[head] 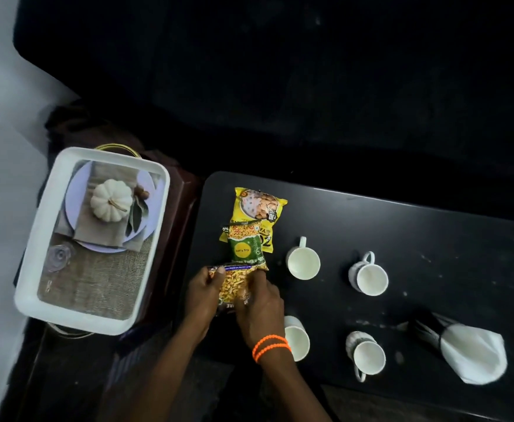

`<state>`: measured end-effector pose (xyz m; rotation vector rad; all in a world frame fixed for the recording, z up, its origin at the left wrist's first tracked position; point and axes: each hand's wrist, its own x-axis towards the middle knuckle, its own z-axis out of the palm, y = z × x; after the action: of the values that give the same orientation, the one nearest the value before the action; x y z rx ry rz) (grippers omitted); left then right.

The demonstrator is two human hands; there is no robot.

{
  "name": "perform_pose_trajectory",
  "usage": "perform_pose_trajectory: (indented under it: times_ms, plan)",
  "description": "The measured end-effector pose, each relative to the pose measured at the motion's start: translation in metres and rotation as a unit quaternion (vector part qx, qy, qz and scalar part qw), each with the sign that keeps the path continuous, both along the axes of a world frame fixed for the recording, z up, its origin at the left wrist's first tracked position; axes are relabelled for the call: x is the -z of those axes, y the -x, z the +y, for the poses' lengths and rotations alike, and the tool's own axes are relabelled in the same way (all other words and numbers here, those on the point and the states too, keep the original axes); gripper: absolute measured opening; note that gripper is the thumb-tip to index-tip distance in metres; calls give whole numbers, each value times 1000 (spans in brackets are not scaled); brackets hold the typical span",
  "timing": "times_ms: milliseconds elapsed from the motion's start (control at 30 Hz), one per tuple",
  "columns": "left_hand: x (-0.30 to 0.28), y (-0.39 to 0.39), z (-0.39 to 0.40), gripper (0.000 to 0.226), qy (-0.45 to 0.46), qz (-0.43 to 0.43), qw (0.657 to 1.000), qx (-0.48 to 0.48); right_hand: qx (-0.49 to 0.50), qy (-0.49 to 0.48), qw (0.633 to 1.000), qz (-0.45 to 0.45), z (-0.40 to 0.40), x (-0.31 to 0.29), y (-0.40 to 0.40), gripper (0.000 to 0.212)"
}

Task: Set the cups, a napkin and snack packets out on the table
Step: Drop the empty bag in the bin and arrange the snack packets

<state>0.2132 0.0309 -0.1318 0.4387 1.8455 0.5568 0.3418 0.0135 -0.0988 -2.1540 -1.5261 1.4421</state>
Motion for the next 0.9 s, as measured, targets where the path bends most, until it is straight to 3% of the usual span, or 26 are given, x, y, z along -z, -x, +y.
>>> perform_pose_trajectory:
  times_ms: [167, 267, 433, 500, 700, 900]
  plan:
    - [-34, -9, 28, 29, -59, -39, 998, 1, 108, -98, 983, 110, 17, -31, -28, 72]
    - [-52, -43, 71, 36, -96, -74, 991, 53, 178, -143, 960, 163, 44, -50, -62, 71]
    - [-50, -124, 144, 36, -117, -75, 973, 184, 277, -202, 937, 72, 96, -42, -126, 69]
    - [-40, -152, 163, 48, -99, -67, 970, 214, 301, -187, 935, 34, 113, -29, -144, 67]
    - [4, -184, 172, 59, -73, 48, 925, 370, 228, -59, 969, -68, 129, 22, -170, 73]
    - [19, -180, 159, 62, -118, 113, 909, 384, 193, -66, 973, -109, 122, 36, -170, 69]
